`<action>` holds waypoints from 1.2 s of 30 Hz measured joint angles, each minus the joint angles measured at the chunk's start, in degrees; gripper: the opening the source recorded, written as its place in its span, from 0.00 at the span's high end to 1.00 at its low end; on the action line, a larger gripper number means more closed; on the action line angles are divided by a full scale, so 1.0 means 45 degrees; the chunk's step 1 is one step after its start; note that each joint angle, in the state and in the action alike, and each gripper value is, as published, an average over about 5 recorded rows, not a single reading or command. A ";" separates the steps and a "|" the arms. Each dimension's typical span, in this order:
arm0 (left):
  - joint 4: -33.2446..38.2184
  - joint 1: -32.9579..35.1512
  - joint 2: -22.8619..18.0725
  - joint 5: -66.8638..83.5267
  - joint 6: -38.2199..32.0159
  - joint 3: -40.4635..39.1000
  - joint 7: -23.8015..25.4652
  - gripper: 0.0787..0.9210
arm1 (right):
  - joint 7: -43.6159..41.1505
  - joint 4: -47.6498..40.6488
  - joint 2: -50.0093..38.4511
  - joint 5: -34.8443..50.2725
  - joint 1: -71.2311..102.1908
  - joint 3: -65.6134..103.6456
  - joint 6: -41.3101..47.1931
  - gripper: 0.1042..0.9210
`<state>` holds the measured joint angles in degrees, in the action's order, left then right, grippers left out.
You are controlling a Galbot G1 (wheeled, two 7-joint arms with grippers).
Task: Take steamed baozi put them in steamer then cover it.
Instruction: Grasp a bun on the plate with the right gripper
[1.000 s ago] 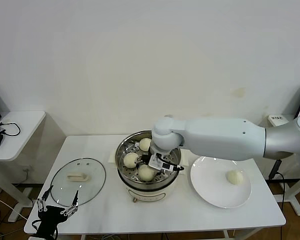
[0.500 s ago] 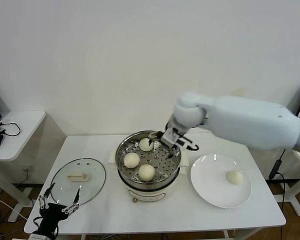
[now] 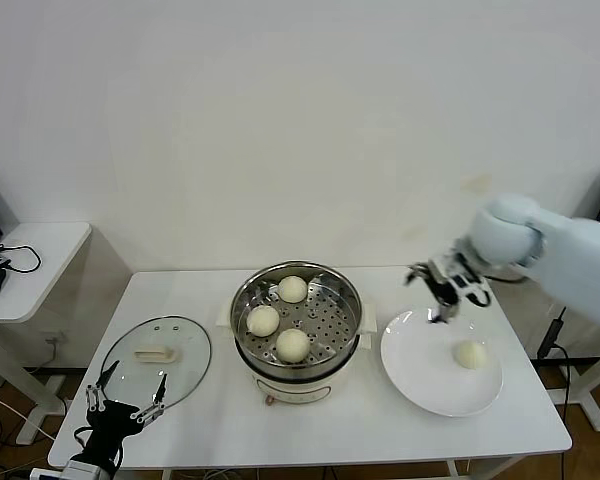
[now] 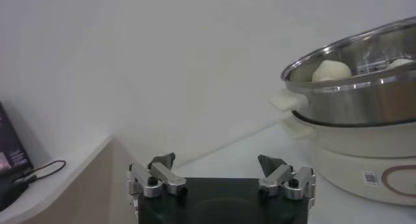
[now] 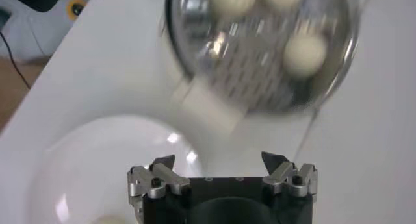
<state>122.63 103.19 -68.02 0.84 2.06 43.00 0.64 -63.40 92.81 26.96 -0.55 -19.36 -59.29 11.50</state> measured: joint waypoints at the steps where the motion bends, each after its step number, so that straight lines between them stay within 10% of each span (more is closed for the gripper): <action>1: -0.0006 0.0008 0.0015 -0.0007 0.0002 -0.0002 0.0002 0.12 | -0.0010 -0.0035 -0.0197 -0.0126 0.0477 0.0364 0.0049 0.12; 36: -0.0093 0.0429 -0.0157 -0.0122 0.0030 0.0342 0.0011 0.12 | 0.0373 -0.5346 0.2009 -0.3620 0.7305 0.6335 0.0111 0.13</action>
<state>122.21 105.13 -68.72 0.29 2.19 44.54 0.69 -61.72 68.75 36.00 -16.84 13.51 -30.78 12.00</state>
